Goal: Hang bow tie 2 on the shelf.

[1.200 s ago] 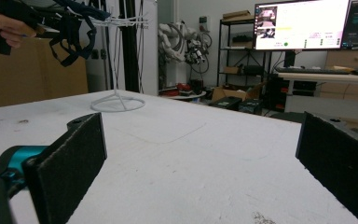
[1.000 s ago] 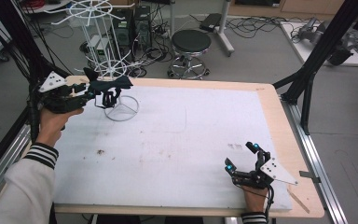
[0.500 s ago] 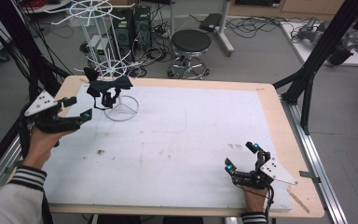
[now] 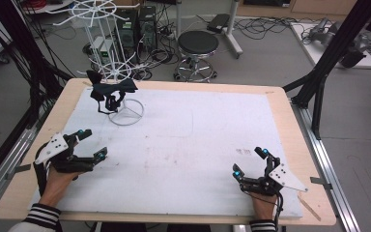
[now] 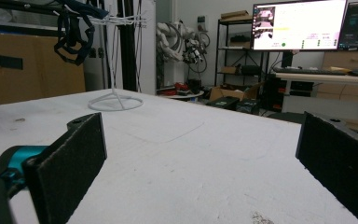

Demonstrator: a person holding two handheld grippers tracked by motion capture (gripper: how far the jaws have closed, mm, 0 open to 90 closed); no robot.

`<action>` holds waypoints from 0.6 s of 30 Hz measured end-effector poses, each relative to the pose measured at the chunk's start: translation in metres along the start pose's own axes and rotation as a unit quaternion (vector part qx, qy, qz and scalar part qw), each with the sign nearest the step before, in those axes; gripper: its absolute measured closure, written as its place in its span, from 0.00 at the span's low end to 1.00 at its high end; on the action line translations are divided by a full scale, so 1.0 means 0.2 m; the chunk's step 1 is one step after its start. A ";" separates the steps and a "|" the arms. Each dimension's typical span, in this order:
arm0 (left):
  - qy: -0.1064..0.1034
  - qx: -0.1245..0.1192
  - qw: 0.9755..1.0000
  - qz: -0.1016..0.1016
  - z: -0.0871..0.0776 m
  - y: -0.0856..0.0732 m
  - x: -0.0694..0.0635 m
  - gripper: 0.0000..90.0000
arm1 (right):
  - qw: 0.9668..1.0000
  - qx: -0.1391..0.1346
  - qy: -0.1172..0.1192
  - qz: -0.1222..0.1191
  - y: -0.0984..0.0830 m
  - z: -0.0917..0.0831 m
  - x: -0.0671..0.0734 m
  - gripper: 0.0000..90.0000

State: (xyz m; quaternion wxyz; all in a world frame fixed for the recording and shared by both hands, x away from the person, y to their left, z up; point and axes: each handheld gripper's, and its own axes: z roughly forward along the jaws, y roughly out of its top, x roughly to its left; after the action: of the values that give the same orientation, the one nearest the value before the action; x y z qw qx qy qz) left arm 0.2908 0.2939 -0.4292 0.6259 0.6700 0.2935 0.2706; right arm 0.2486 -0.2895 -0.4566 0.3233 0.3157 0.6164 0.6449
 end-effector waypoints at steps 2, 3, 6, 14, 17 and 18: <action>-0.001 -0.007 1.000 -0.005 0.00 -0.02 -0.01 0.08 | 1.000 -0.001 0.000 -0.003 0.00 0.00 0.00 0.01; 0.002 -0.007 1.000 -0.002 -0.01 -0.03 -0.01 0.08 | 1.000 -0.001 0.000 -0.003 0.00 0.00 0.00 0.01; 0.009 -0.007 1.000 0.000 -0.01 -0.05 -0.03 0.08 | 1.000 -0.001 0.000 -0.003 0.00 0.00 0.00 0.01; 0.016 -0.010 1.000 -0.002 -0.01 -0.11 -0.04 0.08 | 1.000 0.001 0.001 -0.004 0.00 0.00 0.00 0.01; 0.019 -0.016 1.000 0.001 -0.02 -0.12 -0.04 0.08 | 1.000 0.002 0.002 -0.004 0.00 0.00 0.00 0.01; 0.019 -0.018 1.000 0.003 -0.02 -0.12 -0.04 0.08 | 1.000 0.002 0.002 -0.004 0.00 0.00 0.00 0.01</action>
State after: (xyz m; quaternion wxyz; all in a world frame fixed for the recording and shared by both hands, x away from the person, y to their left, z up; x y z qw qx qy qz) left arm 0.2806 0.2909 -0.4529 0.6311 0.6542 0.2990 0.2903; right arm 0.2491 -0.2891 -0.4566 0.3245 0.3123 0.6193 0.6431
